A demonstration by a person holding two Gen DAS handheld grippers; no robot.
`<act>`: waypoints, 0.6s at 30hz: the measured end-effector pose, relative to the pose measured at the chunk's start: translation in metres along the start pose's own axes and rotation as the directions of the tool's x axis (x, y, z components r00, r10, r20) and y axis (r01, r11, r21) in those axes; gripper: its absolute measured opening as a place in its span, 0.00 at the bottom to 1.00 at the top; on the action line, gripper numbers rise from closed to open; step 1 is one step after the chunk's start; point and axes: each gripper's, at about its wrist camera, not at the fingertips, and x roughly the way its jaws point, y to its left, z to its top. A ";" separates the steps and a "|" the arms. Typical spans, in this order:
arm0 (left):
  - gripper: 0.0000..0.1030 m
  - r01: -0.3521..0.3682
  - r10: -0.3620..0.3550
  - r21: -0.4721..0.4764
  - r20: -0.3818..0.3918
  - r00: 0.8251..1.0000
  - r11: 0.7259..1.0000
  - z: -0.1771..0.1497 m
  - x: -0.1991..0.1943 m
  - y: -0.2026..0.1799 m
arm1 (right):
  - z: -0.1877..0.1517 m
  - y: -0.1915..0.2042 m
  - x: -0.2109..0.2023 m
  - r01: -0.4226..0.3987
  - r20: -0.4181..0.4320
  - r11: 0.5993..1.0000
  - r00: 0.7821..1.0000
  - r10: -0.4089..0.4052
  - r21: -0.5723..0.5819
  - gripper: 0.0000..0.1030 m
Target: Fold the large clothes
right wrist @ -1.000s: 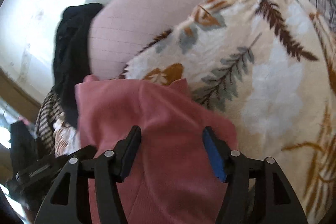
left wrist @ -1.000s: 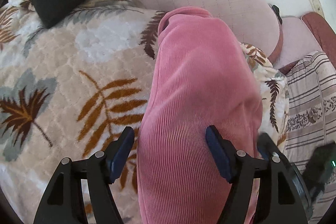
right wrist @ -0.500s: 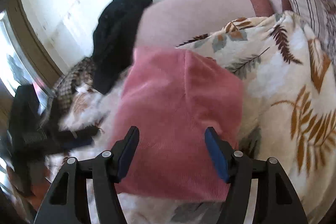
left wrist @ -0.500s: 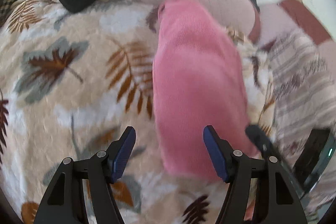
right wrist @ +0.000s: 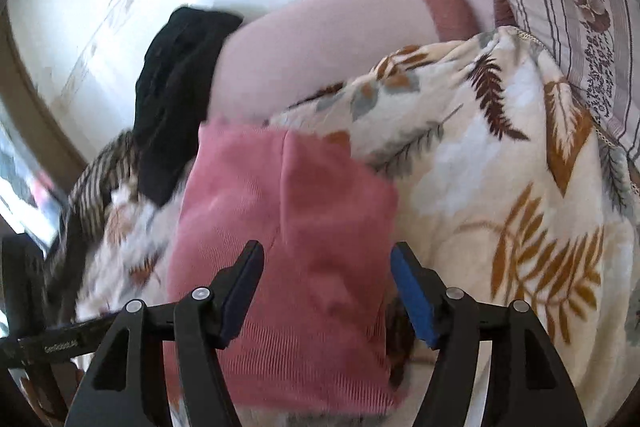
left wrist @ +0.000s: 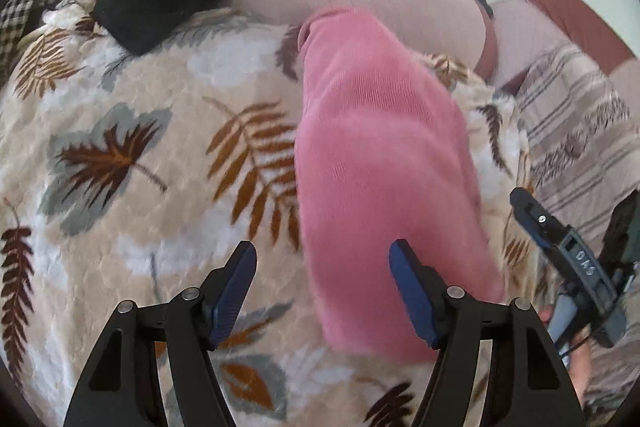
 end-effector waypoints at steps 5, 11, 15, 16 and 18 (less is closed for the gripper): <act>0.66 -0.005 0.005 0.037 -0.011 1.000 0.999 0.015 0.023 -0.019 | 0.027 -0.005 0.029 -0.026 0.023 0.996 0.999 0.024 0.084 0.65; 0.61 0.042 -0.041 0.018 -0.069 0.997 0.999 0.034 0.048 -0.020 | -0.004 -0.011 0.116 0.128 -0.259 0.992 0.958 -0.125 -0.004 0.63; 0.61 0.028 -0.029 0.021 0.037 0.999 0.999 0.080 0.037 -0.021 | 0.003 -0.012 0.089 0.043 -0.116 0.999 0.992 -0.038 0.034 0.63; 0.61 0.015 -0.016 0.027 0.056 0.998 1.000 0.094 0.039 -0.025 | 0.006 -0.012 0.083 0.020 -0.088 0.999 0.996 -0.017 0.037 0.63; 0.61 -0.014 0.011 0.040 0.067 0.998 0.999 0.113 0.048 -0.031 | 0.014 -0.009 0.075 -0.013 -0.043 0.999 0.999 0.015 0.043 0.64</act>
